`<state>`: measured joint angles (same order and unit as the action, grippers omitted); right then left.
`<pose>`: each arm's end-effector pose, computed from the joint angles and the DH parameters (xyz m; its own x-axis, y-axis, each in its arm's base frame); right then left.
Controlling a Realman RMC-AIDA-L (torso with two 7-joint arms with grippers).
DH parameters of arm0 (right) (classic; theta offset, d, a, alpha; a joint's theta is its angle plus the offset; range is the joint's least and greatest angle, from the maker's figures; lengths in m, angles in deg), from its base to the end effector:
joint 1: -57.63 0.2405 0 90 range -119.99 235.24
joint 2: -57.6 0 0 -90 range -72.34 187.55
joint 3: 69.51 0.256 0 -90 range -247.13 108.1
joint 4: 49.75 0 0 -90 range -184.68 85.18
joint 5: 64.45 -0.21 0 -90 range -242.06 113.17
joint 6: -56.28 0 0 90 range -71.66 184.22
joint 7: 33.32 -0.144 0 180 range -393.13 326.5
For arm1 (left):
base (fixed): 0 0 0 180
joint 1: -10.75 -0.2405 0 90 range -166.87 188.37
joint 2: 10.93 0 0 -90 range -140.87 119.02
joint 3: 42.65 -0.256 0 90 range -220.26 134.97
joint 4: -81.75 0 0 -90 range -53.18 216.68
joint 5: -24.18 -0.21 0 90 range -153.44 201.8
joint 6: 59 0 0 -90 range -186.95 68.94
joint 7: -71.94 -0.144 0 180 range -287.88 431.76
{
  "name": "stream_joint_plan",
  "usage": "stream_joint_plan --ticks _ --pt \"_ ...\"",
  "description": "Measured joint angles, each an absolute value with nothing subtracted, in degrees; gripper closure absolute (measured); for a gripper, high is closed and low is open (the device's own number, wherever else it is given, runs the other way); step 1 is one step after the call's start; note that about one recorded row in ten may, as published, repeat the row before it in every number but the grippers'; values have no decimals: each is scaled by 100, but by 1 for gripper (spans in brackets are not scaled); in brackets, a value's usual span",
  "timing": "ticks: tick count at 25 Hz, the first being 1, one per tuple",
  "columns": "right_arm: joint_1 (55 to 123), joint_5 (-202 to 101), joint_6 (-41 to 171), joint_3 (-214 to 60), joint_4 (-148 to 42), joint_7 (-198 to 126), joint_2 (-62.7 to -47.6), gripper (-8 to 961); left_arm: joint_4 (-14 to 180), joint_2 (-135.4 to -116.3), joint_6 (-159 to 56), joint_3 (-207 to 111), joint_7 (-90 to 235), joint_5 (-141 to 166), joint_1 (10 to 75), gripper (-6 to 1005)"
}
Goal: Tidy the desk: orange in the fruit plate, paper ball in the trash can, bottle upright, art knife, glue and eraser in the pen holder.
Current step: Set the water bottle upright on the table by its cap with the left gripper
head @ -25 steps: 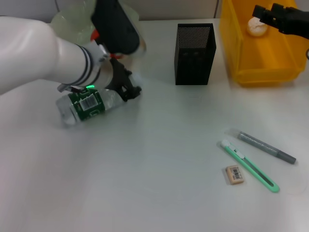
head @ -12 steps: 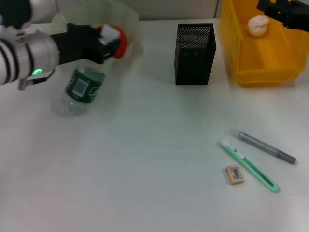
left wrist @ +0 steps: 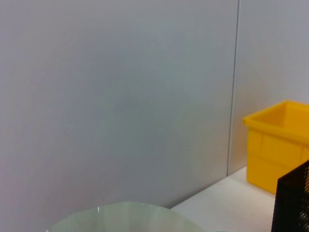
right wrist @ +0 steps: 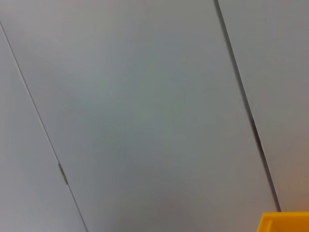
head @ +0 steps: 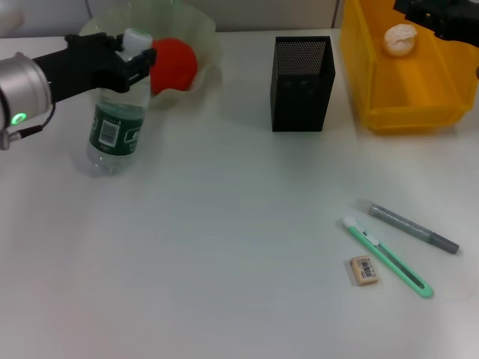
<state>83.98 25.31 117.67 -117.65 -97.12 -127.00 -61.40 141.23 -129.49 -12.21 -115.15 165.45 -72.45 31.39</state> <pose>0.2617 0.3946 0.0626 0.5530 -0.2962 -0.7788 -0.7748 -0.5266 -0.3499 -0.2399 0.3885 0.0195 0.8358 0.2636 0.4816 0.5280 -0.6265 -0.5733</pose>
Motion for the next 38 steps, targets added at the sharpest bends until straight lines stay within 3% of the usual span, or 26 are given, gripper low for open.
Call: stream_joint_plan --ticks 9,38 --pt "8463 2530 11756 -11735 -9578 -12596 -6132 269 13308 -12941 -30 -10483 15585 -6247 3113 555" --pt "8525 2563 11861 -11780 -9483 -12594 -6118 270 12601 -12946 341 -10377 14357 -5504 2986 560"
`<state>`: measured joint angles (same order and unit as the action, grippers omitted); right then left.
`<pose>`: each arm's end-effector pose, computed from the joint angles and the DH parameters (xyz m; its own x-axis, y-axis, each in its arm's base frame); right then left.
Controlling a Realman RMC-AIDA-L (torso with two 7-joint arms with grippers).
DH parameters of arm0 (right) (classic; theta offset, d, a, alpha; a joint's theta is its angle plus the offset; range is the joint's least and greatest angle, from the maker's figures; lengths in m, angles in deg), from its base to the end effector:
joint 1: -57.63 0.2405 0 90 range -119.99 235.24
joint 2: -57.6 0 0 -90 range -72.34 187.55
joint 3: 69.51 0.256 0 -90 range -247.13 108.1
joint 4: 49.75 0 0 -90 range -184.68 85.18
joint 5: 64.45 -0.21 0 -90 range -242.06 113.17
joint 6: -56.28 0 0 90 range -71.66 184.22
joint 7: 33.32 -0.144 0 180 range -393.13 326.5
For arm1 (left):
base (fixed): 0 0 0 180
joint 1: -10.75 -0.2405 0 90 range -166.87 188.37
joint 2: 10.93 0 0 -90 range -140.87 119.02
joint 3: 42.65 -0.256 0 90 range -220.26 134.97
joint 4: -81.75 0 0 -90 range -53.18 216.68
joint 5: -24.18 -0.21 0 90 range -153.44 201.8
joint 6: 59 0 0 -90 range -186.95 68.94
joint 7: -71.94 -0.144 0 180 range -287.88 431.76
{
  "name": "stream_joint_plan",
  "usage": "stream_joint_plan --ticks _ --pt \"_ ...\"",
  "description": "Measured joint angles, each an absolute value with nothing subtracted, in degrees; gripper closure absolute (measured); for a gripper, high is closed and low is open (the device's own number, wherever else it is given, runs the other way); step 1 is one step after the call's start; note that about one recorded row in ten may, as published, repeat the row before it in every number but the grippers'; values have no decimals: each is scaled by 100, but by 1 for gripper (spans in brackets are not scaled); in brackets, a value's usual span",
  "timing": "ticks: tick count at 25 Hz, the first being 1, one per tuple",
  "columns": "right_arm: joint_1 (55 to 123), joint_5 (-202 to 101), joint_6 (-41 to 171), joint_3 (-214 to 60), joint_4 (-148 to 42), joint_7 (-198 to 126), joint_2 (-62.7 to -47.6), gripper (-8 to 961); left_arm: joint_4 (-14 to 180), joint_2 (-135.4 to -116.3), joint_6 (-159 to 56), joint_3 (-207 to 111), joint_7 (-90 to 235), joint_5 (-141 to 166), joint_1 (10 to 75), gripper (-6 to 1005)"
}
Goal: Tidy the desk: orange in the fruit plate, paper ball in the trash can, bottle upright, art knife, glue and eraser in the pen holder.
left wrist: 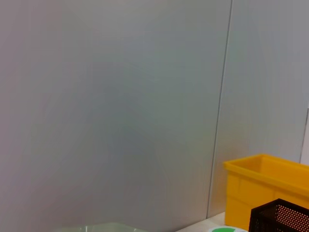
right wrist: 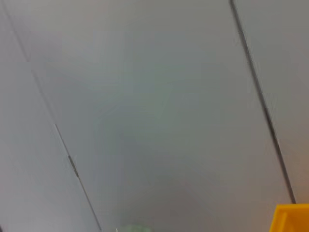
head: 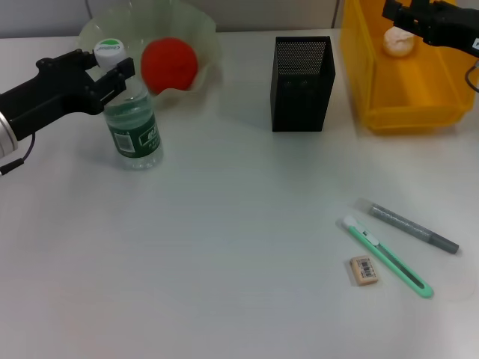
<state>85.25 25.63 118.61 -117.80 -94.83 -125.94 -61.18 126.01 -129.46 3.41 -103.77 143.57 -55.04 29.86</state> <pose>0.2586 0.3961 0.0539 0.5604 -0.3104 -0.7679 -0.7638 -0.5522 -0.3342 -0.2794 0.3557 0.0243 0.7370 0.1834 0.6506 0.5883 -0.6479 -0.4838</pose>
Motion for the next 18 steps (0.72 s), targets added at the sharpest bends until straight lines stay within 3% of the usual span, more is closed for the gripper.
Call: stream_joint_plan --ticks 8,11,18 --pt "8645 3765 13494 -11812 -10340 -13692 -5829 272 12570 -12961 319 -10346 14307 -5435 2972 559" --pt "8843 4790 14188 -11814 -10860 -14489 -5829 272 12568 -12960 341 -10346 14307 -5421 2973 559" --pt "9306 7153 15274 -12613 -11997 -16560 -5983 274 12599 -12957 634 -10346 14323 -5298 3026 499"
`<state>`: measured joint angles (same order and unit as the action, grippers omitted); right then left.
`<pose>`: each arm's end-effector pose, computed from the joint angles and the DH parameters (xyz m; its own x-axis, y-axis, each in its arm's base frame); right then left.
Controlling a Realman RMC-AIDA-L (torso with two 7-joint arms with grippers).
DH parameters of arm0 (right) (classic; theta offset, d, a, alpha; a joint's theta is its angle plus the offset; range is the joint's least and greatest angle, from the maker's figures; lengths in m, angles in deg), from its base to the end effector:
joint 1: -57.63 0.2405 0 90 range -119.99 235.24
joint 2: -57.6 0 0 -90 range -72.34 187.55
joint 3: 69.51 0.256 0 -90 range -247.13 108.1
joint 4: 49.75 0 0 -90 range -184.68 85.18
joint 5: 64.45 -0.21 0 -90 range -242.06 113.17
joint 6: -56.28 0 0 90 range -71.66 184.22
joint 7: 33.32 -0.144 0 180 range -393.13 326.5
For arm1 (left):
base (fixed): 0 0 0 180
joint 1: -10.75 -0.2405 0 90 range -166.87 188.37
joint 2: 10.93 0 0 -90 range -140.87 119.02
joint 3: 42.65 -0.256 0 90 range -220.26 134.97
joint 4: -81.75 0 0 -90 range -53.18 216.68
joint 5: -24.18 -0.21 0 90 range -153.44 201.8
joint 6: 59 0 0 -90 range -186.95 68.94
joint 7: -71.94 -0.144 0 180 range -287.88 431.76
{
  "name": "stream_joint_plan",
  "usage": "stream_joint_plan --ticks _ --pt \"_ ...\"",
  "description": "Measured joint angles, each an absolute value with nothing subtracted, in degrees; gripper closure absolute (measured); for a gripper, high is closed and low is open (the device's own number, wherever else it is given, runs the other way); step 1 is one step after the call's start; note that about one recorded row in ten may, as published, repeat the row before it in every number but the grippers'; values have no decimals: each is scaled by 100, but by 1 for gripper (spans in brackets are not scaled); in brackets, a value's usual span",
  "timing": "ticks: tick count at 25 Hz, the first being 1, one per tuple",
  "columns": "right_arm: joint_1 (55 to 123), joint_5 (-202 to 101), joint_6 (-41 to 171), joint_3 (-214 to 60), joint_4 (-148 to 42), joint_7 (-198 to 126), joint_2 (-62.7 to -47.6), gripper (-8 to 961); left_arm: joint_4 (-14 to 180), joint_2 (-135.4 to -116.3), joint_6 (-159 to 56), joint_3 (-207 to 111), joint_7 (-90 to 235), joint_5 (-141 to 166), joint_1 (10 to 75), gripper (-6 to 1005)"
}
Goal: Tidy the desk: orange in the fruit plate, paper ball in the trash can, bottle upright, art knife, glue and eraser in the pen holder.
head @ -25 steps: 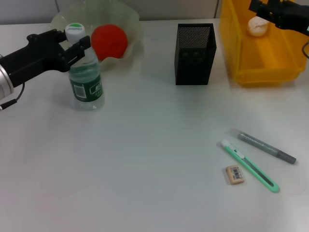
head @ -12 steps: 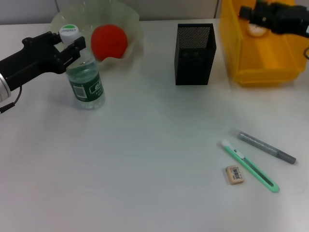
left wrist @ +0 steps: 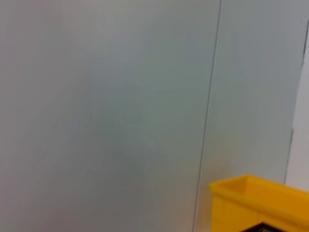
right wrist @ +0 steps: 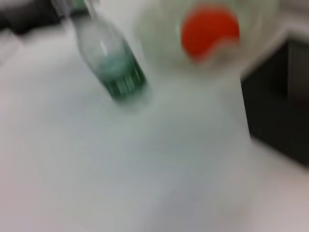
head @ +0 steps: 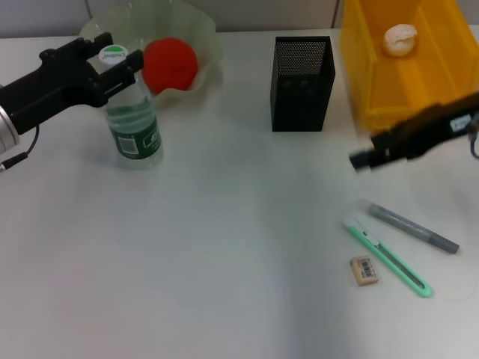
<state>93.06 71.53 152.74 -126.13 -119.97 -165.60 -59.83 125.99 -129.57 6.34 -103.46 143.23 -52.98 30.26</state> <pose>0.1988 0.3598 0.0461 0.7367 -0.6747 -0.0449 -0.6657 -0.7121 -0.2231 -0.2690 0.3552 0.0266 0.7125 0.1503 0.6854 0.5805 -0.6749 -0.4555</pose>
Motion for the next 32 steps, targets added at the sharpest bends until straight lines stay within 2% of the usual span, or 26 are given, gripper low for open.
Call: stream_joint_plan --ticks 5,9,32 --pt "9696 8143 15690 -13220 -12077 -17293 -6062 274 12628 -12953 915 -10340 14307 -5098 2969 381" --pt "9891 8530 15867 -13492 -11994 -17529 -6143 276 12630 -12950 1002 -10299 14307 -5085 2964 381" --pt "10340 8578 15009 -14567 -10643 -18132 -6180 310 12607 -12926 1027 -10252 14147 -5088 2905 380"
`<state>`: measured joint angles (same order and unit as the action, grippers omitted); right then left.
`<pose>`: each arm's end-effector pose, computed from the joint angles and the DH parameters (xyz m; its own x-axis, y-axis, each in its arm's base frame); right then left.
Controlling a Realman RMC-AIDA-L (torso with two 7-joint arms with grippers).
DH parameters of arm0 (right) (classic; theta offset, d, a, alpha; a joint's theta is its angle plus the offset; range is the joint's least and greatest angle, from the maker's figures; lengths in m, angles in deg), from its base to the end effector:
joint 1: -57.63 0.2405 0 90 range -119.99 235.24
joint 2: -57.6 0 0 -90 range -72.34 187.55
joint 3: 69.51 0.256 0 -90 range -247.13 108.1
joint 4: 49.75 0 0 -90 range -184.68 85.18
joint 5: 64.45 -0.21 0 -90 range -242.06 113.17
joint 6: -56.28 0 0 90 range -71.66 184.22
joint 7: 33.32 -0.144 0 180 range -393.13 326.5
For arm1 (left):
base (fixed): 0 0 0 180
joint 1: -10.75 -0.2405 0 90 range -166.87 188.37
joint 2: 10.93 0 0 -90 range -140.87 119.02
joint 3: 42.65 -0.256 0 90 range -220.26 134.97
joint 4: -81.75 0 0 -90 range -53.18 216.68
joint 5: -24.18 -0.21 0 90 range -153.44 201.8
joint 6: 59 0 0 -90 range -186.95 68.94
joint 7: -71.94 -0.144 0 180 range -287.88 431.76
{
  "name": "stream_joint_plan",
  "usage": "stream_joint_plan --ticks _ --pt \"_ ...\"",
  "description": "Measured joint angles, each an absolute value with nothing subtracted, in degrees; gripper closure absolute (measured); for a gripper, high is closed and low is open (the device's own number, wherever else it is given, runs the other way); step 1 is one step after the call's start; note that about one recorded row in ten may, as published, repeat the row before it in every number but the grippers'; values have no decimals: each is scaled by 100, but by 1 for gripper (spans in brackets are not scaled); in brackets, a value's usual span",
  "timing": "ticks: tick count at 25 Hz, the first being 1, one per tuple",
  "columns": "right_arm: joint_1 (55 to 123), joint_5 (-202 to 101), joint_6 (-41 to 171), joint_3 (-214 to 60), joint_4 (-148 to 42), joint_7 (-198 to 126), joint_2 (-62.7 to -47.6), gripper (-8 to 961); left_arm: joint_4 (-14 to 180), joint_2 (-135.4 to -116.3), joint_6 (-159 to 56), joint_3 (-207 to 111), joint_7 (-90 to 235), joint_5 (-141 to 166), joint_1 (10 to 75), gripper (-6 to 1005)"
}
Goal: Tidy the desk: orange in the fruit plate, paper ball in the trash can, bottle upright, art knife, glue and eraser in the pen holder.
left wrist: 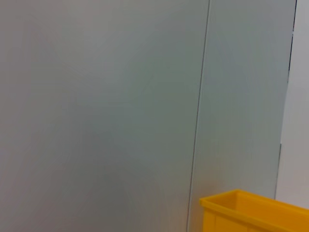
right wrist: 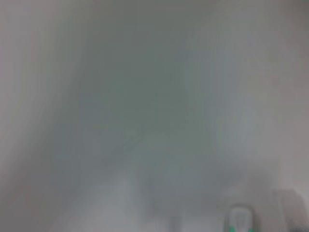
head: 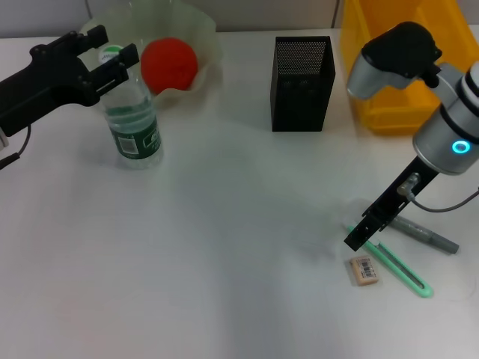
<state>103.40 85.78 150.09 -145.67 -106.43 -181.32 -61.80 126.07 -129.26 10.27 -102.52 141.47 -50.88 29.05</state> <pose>0.1891 0.3565 -0.0301 0.5784 -0.7212 0.3812 -0.6490 -0.6900 -0.3204 -0.2691 0.3465 0.0344 0.6961 0.1079 0.7098 0.5652 -0.6920 -0.4490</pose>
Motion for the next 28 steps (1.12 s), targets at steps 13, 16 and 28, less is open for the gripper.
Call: stream_joint_plan --ticks 13,16,28 --pt "10443 8494 14517 -14904 -10400 -18264 -6203 328 12594 -12895 1021 -10226 14102 -5105 2880 380" --pt "10488 8474 14478 -15012 -10370 -18320 -6203 333 12594 -12885 1009 -10217 14102 -5108 2859 380" --pt "10659 8461 14414 -15098 -10142 -18397 -6201 350 12587 -12886 1023 -10095 14084 -5132 2829 380"
